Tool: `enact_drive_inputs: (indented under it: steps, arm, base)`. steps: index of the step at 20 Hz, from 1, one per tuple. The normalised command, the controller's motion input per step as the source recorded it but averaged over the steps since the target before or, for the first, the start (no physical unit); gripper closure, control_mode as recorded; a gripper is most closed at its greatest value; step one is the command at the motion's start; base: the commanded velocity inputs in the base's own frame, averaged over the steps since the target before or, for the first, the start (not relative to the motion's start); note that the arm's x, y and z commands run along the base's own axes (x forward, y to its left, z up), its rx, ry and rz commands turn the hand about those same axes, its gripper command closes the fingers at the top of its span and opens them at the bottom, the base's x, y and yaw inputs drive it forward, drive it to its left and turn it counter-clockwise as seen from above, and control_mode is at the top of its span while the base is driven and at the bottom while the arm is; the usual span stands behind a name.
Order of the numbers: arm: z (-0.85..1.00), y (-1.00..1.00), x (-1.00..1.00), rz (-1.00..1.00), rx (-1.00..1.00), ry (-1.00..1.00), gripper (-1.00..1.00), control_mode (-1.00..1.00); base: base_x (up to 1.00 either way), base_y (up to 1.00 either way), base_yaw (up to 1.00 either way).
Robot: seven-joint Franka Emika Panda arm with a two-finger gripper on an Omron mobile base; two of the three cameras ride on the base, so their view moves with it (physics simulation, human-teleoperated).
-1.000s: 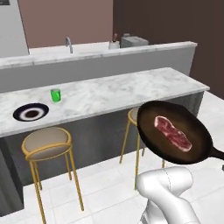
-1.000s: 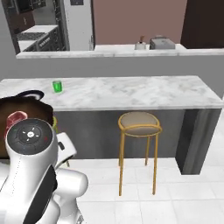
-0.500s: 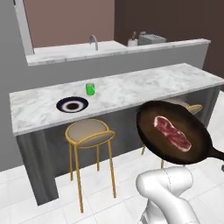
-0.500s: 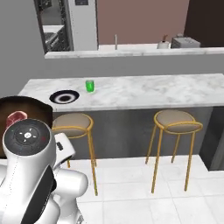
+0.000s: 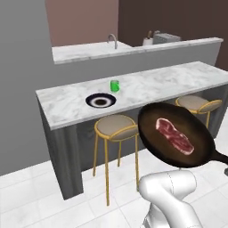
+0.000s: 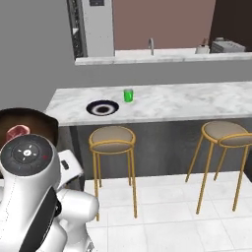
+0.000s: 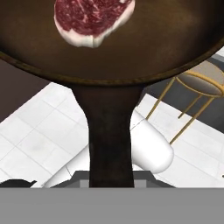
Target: Pick up the pan with the steak in it and place it on the dining table. Then place the steak on the plate.
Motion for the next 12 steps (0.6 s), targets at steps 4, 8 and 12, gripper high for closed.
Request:
enact_drive_inputs:
  steps: [4,8,12]
  arm:
    - [0.00,0.00,0.00,0.00,0.00,0.00,1.00,1.00]
    - [0.00,0.00,0.00,0.00,0.00,0.00,1.00,1.00]
    - [0.00,0.00,0.00,0.00,0.00,0.00,1.00,1.00]
  base:
    - [-0.07,0.12,0.00]
    - [0.28,0.08,-0.01]
    - [0.75,0.36,-0.06]
